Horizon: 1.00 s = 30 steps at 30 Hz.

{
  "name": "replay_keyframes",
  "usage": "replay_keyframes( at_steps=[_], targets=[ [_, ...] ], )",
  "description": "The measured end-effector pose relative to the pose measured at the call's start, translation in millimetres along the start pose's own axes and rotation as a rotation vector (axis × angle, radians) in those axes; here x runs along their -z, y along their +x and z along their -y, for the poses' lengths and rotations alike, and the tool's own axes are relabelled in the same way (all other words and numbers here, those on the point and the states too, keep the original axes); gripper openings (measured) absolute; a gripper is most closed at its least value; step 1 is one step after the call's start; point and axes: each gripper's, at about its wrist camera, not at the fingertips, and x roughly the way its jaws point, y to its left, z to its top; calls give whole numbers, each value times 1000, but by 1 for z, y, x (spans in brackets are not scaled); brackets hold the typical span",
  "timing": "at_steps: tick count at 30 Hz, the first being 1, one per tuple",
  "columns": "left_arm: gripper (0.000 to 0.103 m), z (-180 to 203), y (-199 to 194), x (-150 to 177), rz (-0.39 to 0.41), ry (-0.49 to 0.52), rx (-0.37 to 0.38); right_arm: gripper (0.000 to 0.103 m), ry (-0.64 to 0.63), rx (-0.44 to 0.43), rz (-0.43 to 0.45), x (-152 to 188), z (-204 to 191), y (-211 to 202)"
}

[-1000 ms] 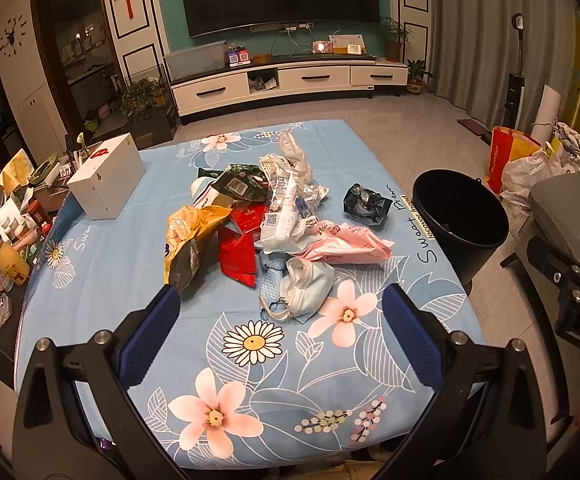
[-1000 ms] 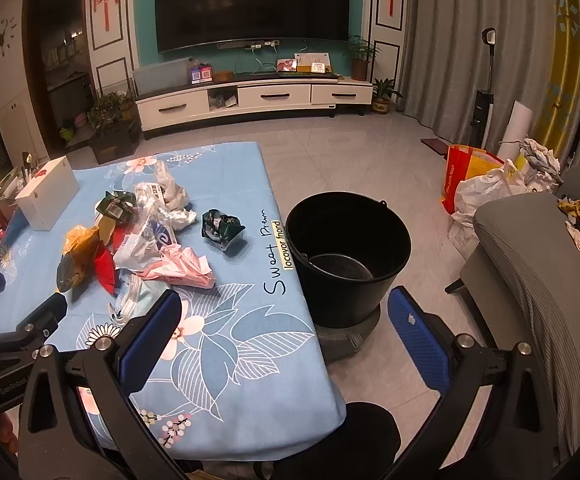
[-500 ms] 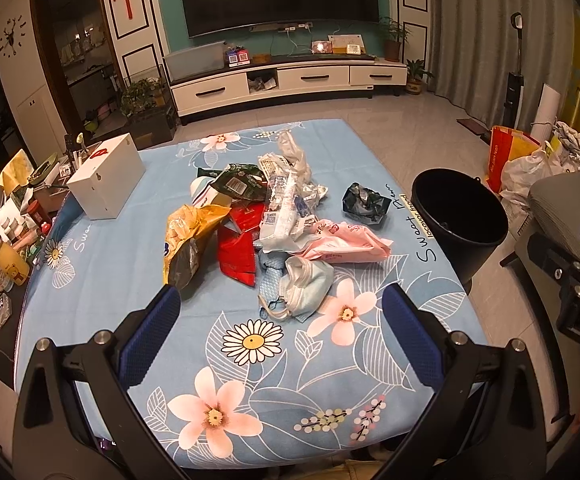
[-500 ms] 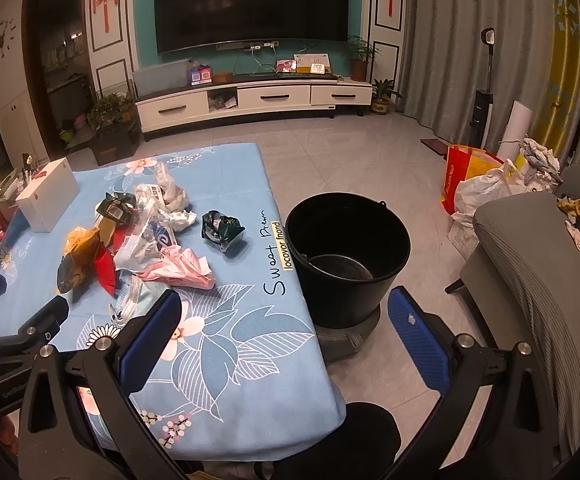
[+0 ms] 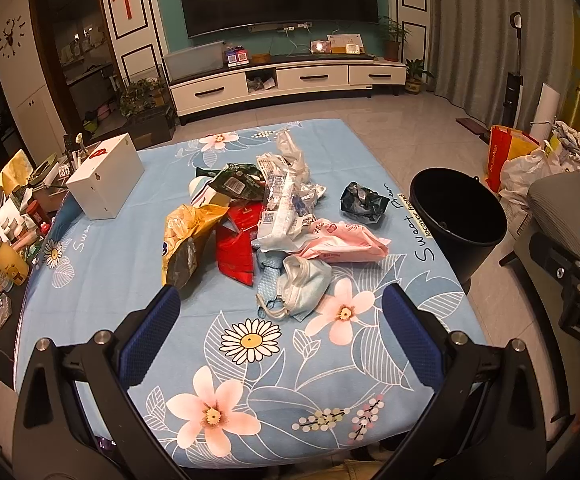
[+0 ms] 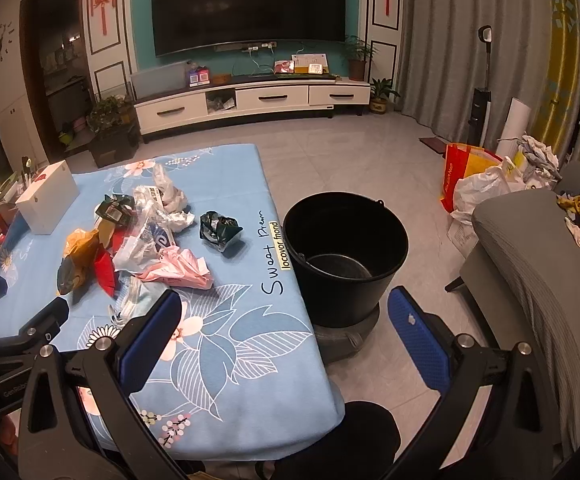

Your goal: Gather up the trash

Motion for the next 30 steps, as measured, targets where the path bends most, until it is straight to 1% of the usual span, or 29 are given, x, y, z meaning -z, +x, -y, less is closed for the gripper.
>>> replay_keyframes(
  at_steps=[8, 10, 12, 15, 16, 19, 21, 22, 24, 28, 30],
  targets=[
    [101, 0, 0, 0, -4, -6, 3, 101, 7, -6, -2, 2, 2, 1],
    [101, -4, 0, 1, -3, -22, 30, 101, 25, -26, 5, 3, 5, 0],
    [101, -9, 1, 2, -1, -51, 79, 101, 46, -65, 14, 4, 10, 0],
    [101, -25, 7, 7, 8, -115, 160, 101, 68, -170, 19, 7, 16, 2],
    [100, -29, 10, 8, 11, -127, 170, 101, 73, -196, 23, 9, 18, 5],
    [100, -41, 21, 15, 19, -152, 173, 101, 64, -232, 12, 12, 17, 19],
    [100, -50, 32, 22, 7, -173, 172, 101, 69, -280, -17, 14, 17, 32],
    [100, -55, 39, 28, -1, -185, 181, 101, 75, -319, -39, 17, 17, 42],
    [100, -63, 53, 41, -21, -204, 176, 101, 88, -390, -92, 24, 14, 64],
    [100, -64, 79, 61, -58, -194, 193, 101, 80, -461, -162, 37, 1, 99],
    [100, -58, 89, 64, -63, -185, 220, 100, 59, -489, -166, 39, -9, 112]
  ],
)
